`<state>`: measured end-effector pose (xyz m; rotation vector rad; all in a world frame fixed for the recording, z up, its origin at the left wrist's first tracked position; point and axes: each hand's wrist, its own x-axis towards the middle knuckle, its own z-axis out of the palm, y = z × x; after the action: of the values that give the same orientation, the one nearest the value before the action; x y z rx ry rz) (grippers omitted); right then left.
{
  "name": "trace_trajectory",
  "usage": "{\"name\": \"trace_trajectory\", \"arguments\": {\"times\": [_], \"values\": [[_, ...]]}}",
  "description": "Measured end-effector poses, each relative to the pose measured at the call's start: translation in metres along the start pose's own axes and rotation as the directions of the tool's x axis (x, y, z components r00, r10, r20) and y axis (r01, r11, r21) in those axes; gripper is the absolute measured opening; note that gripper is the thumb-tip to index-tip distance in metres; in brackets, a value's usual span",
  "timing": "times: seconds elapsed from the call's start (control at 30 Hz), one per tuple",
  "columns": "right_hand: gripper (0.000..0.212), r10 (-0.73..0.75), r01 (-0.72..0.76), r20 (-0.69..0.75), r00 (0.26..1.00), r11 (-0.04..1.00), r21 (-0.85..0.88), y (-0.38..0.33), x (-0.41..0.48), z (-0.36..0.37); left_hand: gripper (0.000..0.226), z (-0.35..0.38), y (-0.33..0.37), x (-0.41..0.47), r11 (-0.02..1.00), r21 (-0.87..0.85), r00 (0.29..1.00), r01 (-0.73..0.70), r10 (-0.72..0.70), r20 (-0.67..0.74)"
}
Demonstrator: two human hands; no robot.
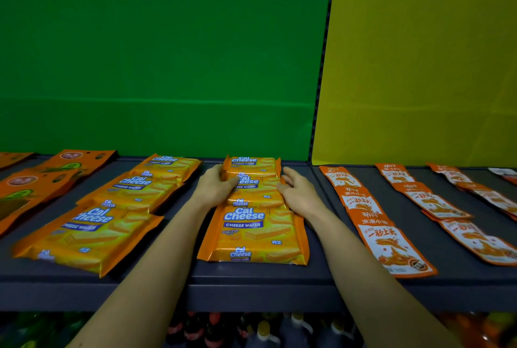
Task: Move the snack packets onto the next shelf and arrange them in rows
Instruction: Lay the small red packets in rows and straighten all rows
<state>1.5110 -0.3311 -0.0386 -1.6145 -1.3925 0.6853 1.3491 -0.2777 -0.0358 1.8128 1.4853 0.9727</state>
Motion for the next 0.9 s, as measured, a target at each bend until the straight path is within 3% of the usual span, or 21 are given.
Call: {"name": "trace_trajectory", "arguments": {"times": [0.27,0.43,0.57,0.77,0.9], "values": [[0.041,-0.015,0.014,-0.027,1.000,1.000,-0.027,0.001,0.001,-0.002,0.042,0.002,0.002,-0.002,0.996,0.077,0.999,-0.035,0.033,0.027],[0.048,-0.024,0.018,-0.119,0.993,0.998,-0.056,0.005,0.000,-0.008,0.035,-0.007,0.003,-0.008,0.960,0.269,0.985,-0.079,0.116,-0.127],[0.038,-0.158,0.144,-0.203,0.966,0.986,-0.083,-0.005,-0.005,-0.014,0.026,-0.038,0.005,-0.025,0.931,0.331,0.952,-0.152,0.228,-0.204],[0.024,-0.302,0.285,-0.069,0.951,0.940,-0.187,-0.053,-0.037,0.002,0.025,-0.133,-0.025,-0.052,0.936,0.343,0.934,-0.080,0.191,-0.301],[0.028,-0.346,0.362,0.109,0.932,0.889,-0.278,-0.092,-0.067,0.040,0.028,-0.174,-0.060,-0.067,0.943,0.332,0.970,-0.017,0.095,-0.222]]}}
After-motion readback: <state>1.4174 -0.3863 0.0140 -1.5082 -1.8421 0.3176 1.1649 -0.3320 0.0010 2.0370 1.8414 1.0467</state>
